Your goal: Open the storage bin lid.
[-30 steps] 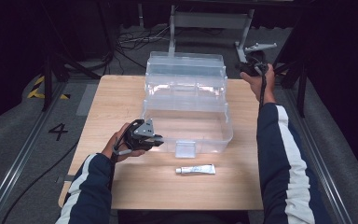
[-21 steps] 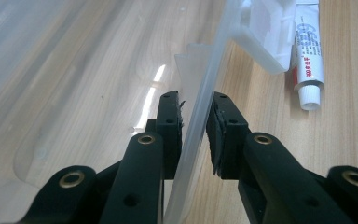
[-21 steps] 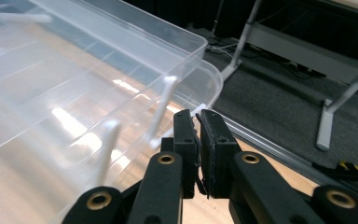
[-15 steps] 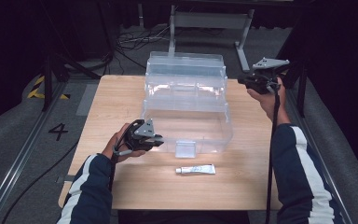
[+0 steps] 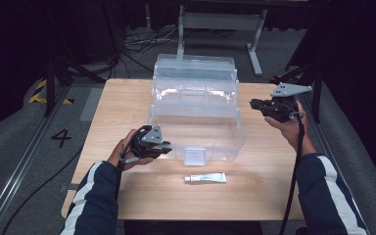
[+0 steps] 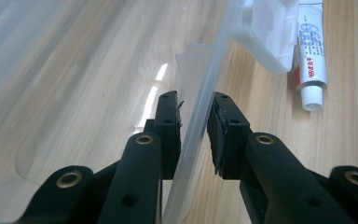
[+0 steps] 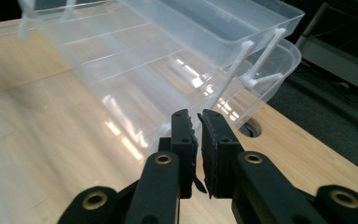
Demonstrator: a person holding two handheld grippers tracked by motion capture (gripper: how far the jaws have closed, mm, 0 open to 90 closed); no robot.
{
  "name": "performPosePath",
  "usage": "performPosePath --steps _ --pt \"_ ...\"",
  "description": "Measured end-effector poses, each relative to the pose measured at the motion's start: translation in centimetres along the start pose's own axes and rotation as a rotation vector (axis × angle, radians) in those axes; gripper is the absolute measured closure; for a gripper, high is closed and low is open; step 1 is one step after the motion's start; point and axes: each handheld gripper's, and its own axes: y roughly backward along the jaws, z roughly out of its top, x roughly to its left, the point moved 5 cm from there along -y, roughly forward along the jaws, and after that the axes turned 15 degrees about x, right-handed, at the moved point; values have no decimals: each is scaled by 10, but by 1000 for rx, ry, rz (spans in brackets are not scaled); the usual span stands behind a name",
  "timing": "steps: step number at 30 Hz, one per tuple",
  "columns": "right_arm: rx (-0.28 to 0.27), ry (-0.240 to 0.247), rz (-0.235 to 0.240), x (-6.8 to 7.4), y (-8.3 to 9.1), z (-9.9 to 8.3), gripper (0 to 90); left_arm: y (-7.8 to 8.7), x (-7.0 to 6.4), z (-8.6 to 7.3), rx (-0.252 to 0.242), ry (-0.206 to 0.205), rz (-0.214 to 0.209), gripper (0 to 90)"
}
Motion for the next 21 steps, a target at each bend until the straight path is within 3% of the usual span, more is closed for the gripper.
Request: performPosePath --steps 2,13,17,21 --pt "-2 4 15 4 2 -3 830 0 0 0 2 2 1 750" --pt "36 109 128 56 14 -45 803 -1 -1 1 5 8 7 743" --pt "49 134 151 68 15 -51 798 -1 -1 2 5 9 8 742" --pt "75 183 205 91 14 -58 790 -1 -2 2 5 4 14 737"
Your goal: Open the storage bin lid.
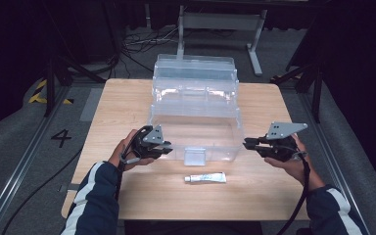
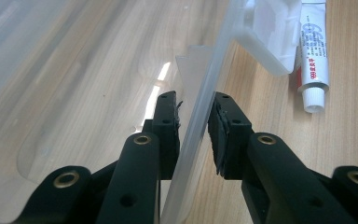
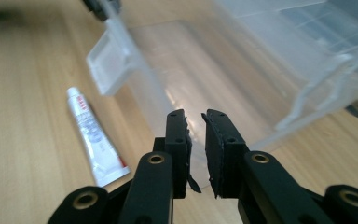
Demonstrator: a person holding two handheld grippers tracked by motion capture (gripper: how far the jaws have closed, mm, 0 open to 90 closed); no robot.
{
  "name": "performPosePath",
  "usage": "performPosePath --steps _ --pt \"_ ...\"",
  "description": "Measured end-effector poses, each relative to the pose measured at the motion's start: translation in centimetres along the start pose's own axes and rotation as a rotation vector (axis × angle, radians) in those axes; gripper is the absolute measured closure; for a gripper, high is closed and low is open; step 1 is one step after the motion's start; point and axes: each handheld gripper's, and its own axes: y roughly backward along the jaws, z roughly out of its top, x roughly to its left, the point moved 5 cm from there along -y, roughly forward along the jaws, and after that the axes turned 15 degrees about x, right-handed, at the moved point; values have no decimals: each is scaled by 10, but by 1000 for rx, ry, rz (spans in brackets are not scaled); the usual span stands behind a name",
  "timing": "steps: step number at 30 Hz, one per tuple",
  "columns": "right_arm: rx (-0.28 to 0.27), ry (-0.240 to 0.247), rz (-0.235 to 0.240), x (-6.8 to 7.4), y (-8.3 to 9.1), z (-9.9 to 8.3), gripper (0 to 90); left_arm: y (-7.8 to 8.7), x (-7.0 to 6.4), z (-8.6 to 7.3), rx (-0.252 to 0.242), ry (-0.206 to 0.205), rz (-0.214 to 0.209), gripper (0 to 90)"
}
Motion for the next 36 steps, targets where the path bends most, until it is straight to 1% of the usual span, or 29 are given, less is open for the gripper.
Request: performPosePath --steps 1,3,4,5,7,8,9,10,11,13,14,15,16,17,18,19,21,23,25,27,28,29,30,31,32,33,34,35,36 --pt "0 0 0 0 0 0 790 0 0 0 0 0 0 735" --pt "21 26 24 10 -6 0 783 0 0 0 3 -1 5 734" --pt "45 57 44 18 -13 1 777 1 0 0 -2 3 6 737" --pt "51 60 51 21 -15 1 774 1 -1 1 -2 7 10 737" --pt "69 84 74 28 -21 4 773 2 -1 1 3 16 20 724" --pt "69 84 74 28 -21 4 773 2 -1 1 3 16 20 708" --pt "89 106 89 36 -28 6 761 3 -1 1 1 18 21 705" --pt "89 106 89 36 -28 6 761 4 -1 1 -4 20 25 705" --pt "101 122 97 40 -32 7 759 5 -1 1 -10 25 34 695" --pt "121 148 118 47 -38 8 757 8 -1 0 -12 43 39 649" --pt "141 163 132 52 -43 9 747 8 -1 0 -11 49 49 635" --pt "149 171 138 55 -46 10 743 9 -1 -1 -10 59 64 614" --pt "162 184 146 58 -50 11 740 10 0 -1 -3 67 71 570" --pt "174 195 153 61 -53 12 740 12 -1 -2 -11 67 65 563" --pt "187 207 164 65 -58 13 735 14 -1 -2 -18 67 69 560" --pt "199 221 173 68 -61 14 728 15 -2 -2 -23 76 74 545" --pt "223 240 184 73 -68 15 725 18 -2 -3 -34 88 81 509" --pt "241 262 196 78 -74 18 716 21 -2 -4 -33 96 93 472" --pt "250 275 204 81 -78 20 705 23 -3 -6 -39 107 100 448" --pt "271 289 216 84 -83 23 692 26 -4 -9 -44 122 114 393" --pt "271 289 216 84 -83 23 692 26 -4 -9 -44 122 114 385" --pt "279 296 218 86 -86 24 687 28 -4 -10 -46 130 122 385" --pt "285 305 222 87 -88 25 684 30 -4 -12 -50 142 144 355" --pt "303 318 229 90 -92 27 673 33 -4 -14 -61 159 158 313" --pt "303 318 229 90 -92 27 673 33 -4 -14 -61 159 158 297" --pt "316 325 235 91 -94 27 663 36 -4 -16 -66 170 167 297" --pt "329 327 230 91 -97 28 654 37 -4 -18 -68 176 174 286" --pt "339 326 233 92 -99 28 650 39 -4 -19 -74 191 186 280" --pt "348 333 233 92 -101 28 643 41 -4 -21 -76 196 194 266"
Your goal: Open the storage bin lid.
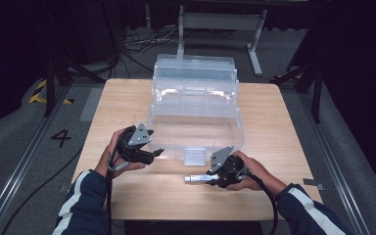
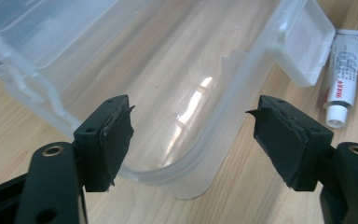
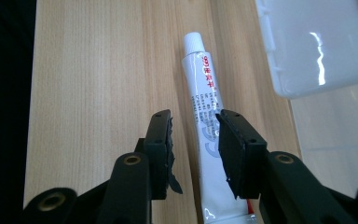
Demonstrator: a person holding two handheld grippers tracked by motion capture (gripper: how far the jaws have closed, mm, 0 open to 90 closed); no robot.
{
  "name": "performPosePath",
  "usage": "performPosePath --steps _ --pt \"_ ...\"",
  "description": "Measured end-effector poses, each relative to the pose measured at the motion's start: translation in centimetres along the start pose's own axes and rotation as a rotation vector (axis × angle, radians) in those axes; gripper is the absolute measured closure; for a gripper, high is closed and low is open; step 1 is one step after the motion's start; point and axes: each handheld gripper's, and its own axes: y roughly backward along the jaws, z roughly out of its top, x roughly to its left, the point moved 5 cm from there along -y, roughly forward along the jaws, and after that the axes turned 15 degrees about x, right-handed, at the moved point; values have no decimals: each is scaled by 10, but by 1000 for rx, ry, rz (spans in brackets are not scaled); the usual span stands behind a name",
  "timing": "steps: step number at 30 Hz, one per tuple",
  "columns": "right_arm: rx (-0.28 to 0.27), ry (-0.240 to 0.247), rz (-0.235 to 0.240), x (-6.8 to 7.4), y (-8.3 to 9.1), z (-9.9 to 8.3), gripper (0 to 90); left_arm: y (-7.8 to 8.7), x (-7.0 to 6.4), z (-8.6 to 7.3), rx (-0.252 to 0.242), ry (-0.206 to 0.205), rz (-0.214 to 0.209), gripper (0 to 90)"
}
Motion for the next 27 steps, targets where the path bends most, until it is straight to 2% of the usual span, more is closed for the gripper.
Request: performPosePath --steps 2,9,10,15,21,24,27 --pt "29 9 -1 -1 -4 2 625 3 0 -4 3 8 4 240" --pt "72 8 -5 -6 -11 6 603 11 -2 -21 11 30 19 220" --pt "87 -7 -1 -5 -12 6 600 12 -2 -24 17 33 18 219" --pt "132 -2 2 -8 -18 10 596 11 -1 -43 61 53 18 205" --pt "189 6 19 -8 -22 12 596 -1 -3 -73 142 67 5 206" --pt "206 10 21 -9 -26 14 602 -12 -6 -87 188 73 -27 207" --pt "209 7 27 -9 -28 17 613 -21 -10 -96 211 78 -67 208"
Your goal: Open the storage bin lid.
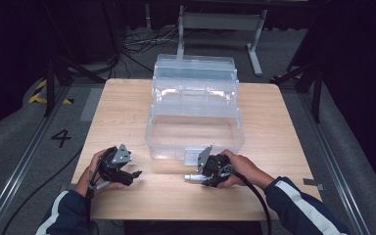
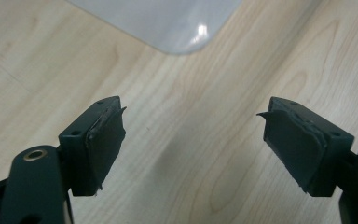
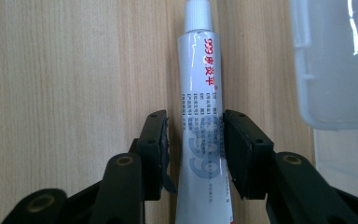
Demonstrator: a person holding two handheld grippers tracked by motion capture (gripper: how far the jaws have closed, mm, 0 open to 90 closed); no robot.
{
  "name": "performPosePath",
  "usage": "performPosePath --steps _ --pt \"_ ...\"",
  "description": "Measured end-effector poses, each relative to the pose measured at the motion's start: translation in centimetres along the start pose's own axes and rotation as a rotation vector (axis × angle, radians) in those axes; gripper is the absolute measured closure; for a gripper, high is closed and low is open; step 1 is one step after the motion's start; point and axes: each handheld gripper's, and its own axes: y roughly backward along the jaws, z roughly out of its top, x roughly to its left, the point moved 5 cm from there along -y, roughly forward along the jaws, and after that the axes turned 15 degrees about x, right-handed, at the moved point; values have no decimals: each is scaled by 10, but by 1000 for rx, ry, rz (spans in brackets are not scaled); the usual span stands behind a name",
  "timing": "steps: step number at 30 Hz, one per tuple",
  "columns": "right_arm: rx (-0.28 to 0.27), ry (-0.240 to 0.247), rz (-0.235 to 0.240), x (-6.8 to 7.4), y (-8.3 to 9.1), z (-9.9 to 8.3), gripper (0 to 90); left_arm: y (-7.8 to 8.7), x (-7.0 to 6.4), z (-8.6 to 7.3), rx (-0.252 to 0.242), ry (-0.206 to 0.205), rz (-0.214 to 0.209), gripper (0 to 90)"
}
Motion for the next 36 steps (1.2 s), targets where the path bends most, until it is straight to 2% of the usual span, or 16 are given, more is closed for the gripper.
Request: performPosePath --steps 5,9,13,15,21,32,36 --pt "21 7 2 -1 -3 2 642 -10 -1 -5 20 4 -38 210" --pt "26 9 14 -1 -3 4 686 -13 -1 -6 5 17 -78 209" --pt "26 4 17 -1 -3 4 697 -15 -1 -7 -8 31 -93 207" --pt "28 4 21 0 -3 4 699 -17 -1 -7 -25 51 -113 195" --pt "24 21 21 3 -2 -1 701 -21 -2 -9 -82 72 -109 145" --pt "-11 26 5 4 12 -17 701 -21 -2 -9 -83 73 -111 142" --pt "-1 31 4 4 14 -24 701 -21 -2 -9 -82 73 -110 142"
